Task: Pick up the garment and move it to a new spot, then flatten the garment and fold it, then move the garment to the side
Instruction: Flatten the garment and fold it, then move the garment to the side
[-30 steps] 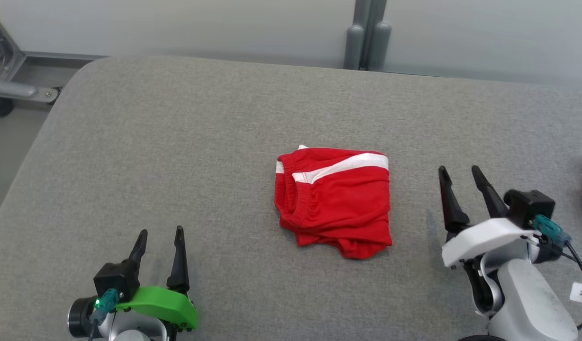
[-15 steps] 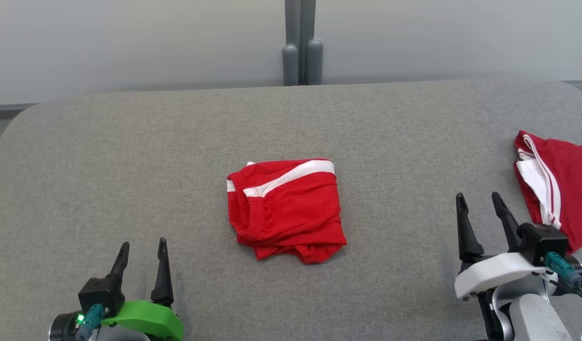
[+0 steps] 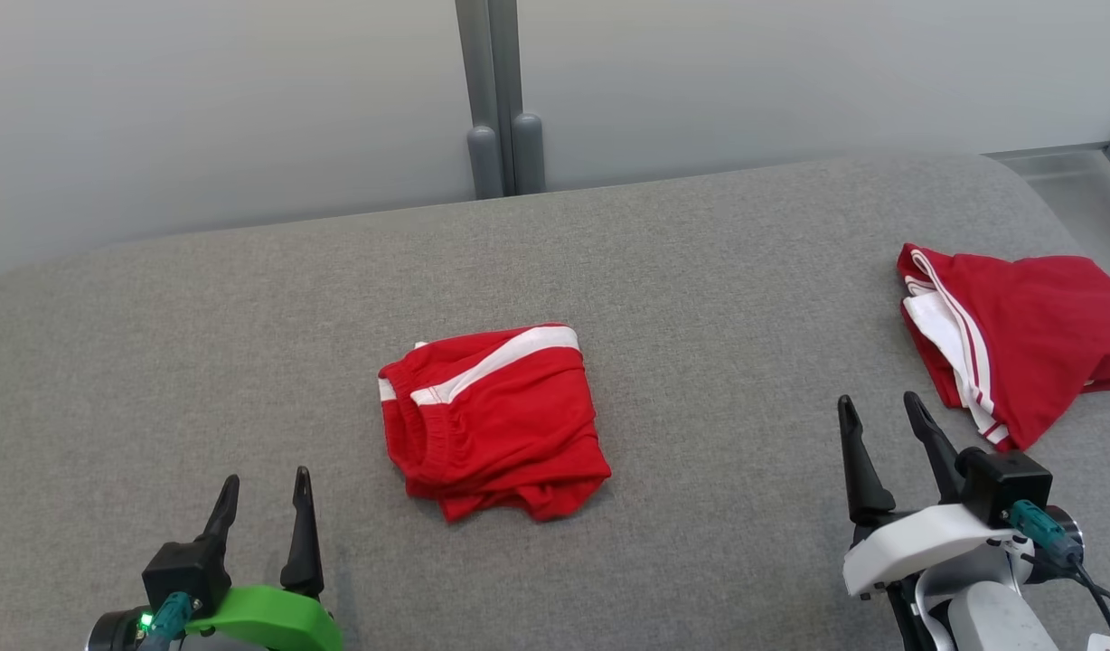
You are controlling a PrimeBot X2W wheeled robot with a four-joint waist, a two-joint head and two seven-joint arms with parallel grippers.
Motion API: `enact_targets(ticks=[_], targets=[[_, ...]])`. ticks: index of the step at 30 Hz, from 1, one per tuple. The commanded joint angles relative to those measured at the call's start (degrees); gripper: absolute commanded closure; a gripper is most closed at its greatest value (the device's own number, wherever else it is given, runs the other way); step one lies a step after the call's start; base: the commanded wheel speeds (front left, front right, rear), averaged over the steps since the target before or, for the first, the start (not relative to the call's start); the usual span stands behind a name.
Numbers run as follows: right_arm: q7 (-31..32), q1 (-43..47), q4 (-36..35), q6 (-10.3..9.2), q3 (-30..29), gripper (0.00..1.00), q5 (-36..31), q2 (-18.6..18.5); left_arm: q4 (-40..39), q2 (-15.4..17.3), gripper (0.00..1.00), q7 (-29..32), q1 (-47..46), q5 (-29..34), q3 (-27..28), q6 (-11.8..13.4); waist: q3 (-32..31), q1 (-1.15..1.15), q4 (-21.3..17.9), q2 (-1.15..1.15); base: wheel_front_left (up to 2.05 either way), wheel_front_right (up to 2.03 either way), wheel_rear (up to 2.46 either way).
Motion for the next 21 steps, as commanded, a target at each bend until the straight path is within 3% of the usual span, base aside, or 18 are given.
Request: enact_targets(ticks=[1,13,21], targets=[[-0.13,0.61,0.3,-0.02,0.35,0.0,0.34,-0.05,0.01,0.24,0.0,0.05,1.18,0.32,0.09,-0.1,-0.41,0.0,-0.34,0.0,0.0,0.0,0.0],[-0.14,0.85,1.03,-0.02,1.04,0.0,1.08,-0.04,-0.03,0.24,0.0,0.05,0.75,0.14,-0.45,-0.04,0.36,0.0,1.41,0.0,0.0,0.0,0.0],[-0.14,-2.23,2.54,-0.02,2.75,0.0,1.52,-0.04,-1.14,0.23,0.0,0.05,-1.34,-0.24,-3.09,-0.26,4.03,0.0,6.65,0.0,0.0,0.0,0.0]])
